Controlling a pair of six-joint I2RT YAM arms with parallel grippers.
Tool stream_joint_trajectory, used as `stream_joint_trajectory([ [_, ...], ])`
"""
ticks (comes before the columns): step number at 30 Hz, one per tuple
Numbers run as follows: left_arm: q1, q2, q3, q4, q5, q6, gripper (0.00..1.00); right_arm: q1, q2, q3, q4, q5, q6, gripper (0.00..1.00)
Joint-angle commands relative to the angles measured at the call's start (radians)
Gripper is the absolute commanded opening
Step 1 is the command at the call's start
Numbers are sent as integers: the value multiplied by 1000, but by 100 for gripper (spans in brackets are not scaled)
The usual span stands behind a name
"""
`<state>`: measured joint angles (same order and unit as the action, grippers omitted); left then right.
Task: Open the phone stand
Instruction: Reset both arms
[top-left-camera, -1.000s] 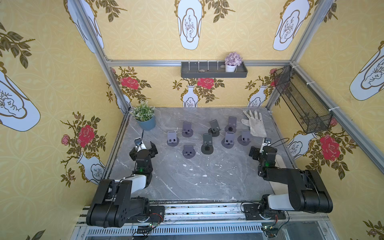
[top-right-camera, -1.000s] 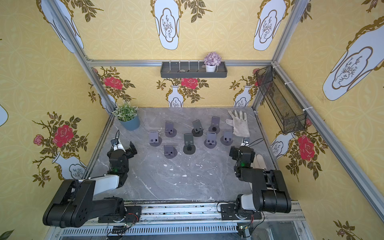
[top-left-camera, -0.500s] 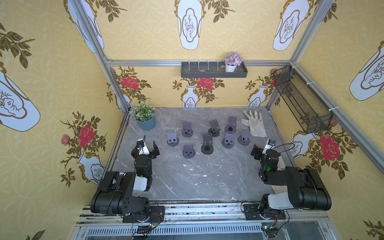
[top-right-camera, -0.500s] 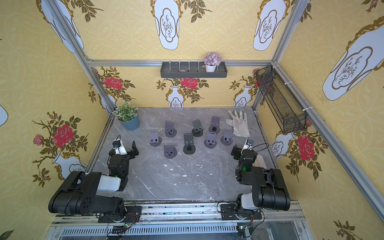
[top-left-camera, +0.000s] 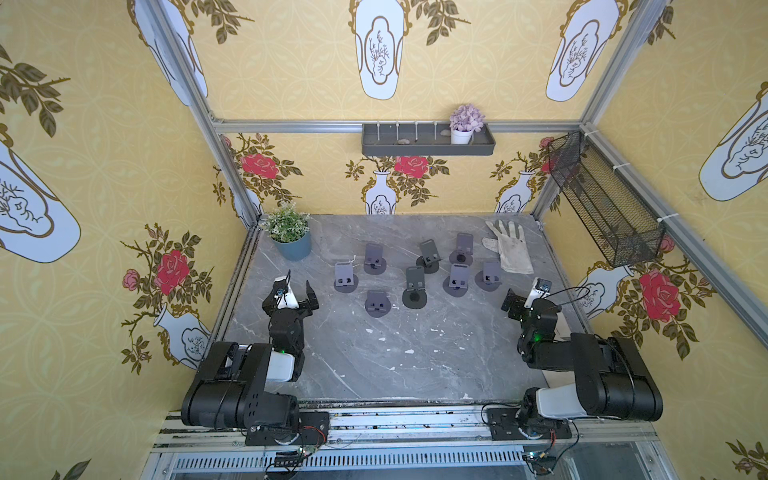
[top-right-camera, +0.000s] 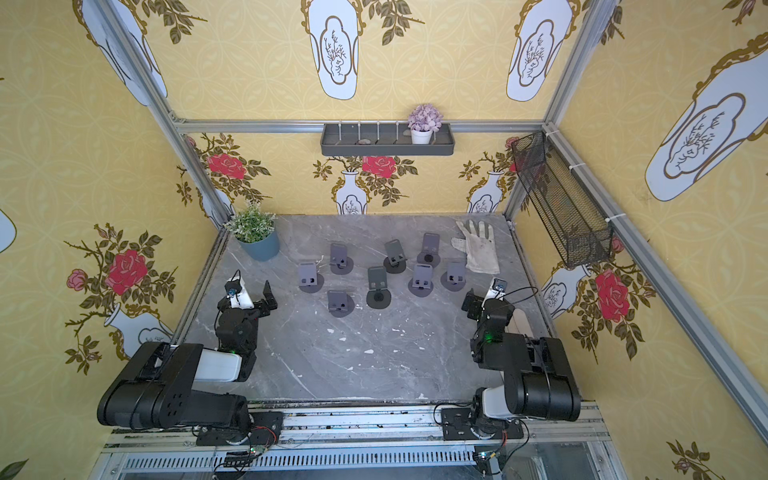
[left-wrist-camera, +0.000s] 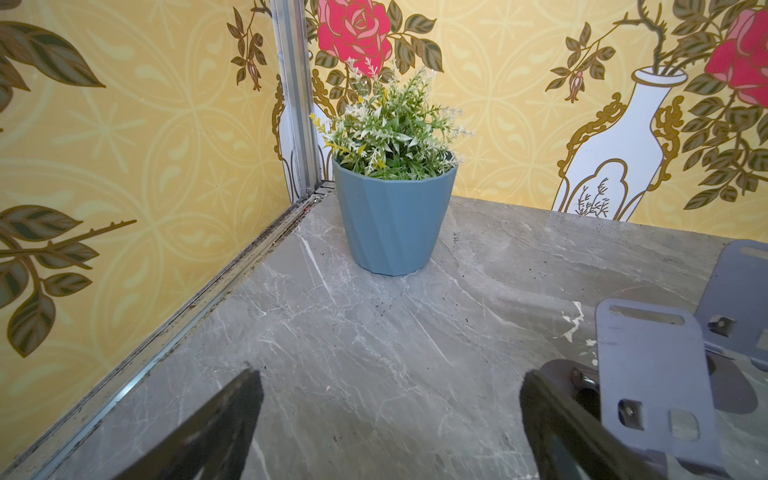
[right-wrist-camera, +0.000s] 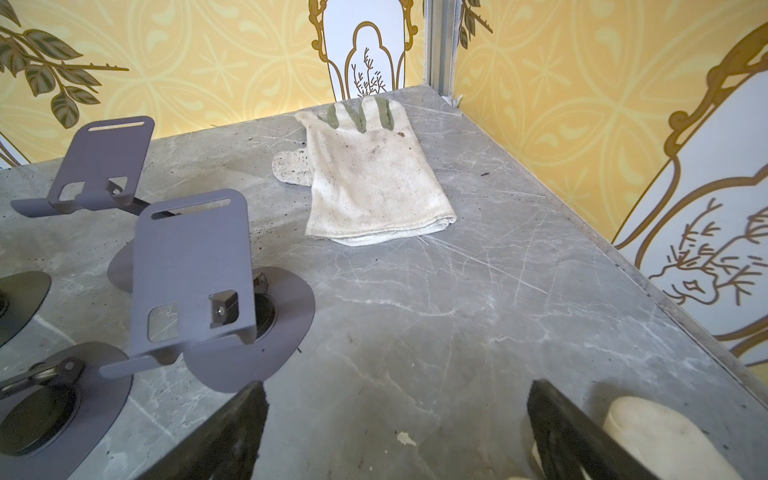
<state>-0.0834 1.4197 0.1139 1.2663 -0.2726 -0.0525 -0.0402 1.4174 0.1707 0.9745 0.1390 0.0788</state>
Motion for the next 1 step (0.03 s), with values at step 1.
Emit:
stream_joint_trajectory([
  [1, -1, -2, -5, 32, 7, 6, 99, 0, -2, 1, 47, -3, 5, 98],
])
